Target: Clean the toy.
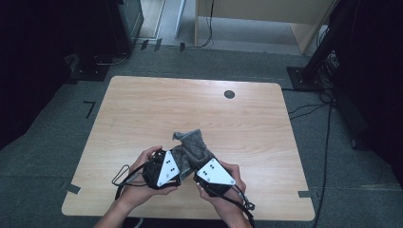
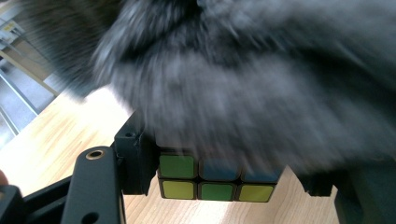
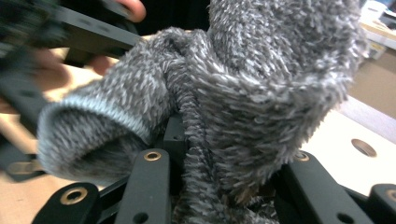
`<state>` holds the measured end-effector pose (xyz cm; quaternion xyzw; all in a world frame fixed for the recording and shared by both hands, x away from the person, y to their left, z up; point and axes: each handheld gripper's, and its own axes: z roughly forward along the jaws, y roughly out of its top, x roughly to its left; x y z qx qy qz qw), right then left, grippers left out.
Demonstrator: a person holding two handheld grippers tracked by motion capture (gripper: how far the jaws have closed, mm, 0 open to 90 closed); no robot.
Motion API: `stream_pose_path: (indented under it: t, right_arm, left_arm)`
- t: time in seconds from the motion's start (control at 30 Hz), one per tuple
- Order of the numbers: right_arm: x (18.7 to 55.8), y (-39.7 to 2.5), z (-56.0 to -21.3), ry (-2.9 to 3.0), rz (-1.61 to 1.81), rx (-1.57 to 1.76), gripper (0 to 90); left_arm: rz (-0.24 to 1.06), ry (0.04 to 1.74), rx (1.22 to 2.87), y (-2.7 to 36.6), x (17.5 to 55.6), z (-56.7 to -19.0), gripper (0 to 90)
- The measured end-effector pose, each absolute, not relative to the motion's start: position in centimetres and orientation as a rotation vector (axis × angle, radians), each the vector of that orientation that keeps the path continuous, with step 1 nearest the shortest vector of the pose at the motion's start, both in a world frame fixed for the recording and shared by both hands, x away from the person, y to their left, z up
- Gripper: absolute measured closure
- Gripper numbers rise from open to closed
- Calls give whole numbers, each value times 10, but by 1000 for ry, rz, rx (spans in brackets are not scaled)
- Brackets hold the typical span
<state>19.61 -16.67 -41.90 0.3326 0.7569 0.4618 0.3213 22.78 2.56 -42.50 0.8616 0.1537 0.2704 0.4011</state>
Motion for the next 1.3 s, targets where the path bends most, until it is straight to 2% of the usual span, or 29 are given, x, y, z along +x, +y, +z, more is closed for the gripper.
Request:
stream_pose_path:
  t: [0.13,0.23,0.4,0.53,0.6,0.73,0.8,0.97,1.1,1.3]
  right_arm:
    - [213,-192,-427,1978,1119,1047,679]
    - [215,-207,-424,1934,1207,1106,679]
    - [199,-191,-409,1937,1371,937,673]
    - [193,-175,-410,1997,1347,806,667]
    - [198,-179,-415,1995,1347,858,667]
    - [215,-200,-425,1993,1208,1035,669]
    - [216,-209,-423,1960,1264,1072,670]
    - [199,-191,-407,1957,1416,900,669]
    - [189,-168,-406,2060,1452,790,669]
    - [205,-188,-415,2011,1296,952,674]
  left_arm:
    - [637,413,2131,34,232,-420,345]
    - [638,420,2134,38,234,-420,345]
    - [618,408,2140,34,234,-424,345]
    - [590,384,2115,34,230,-419,345]
    - [611,386,2127,36,231,-419,345]
    - [571,407,2096,41,234,-418,345]
    - [587,405,2102,40,234,-418,345]
    - [593,393,2123,35,233,-422,345]
    - [594,376,2130,32,229,-420,345]
    - [594,380,2146,30,230,-422,345]
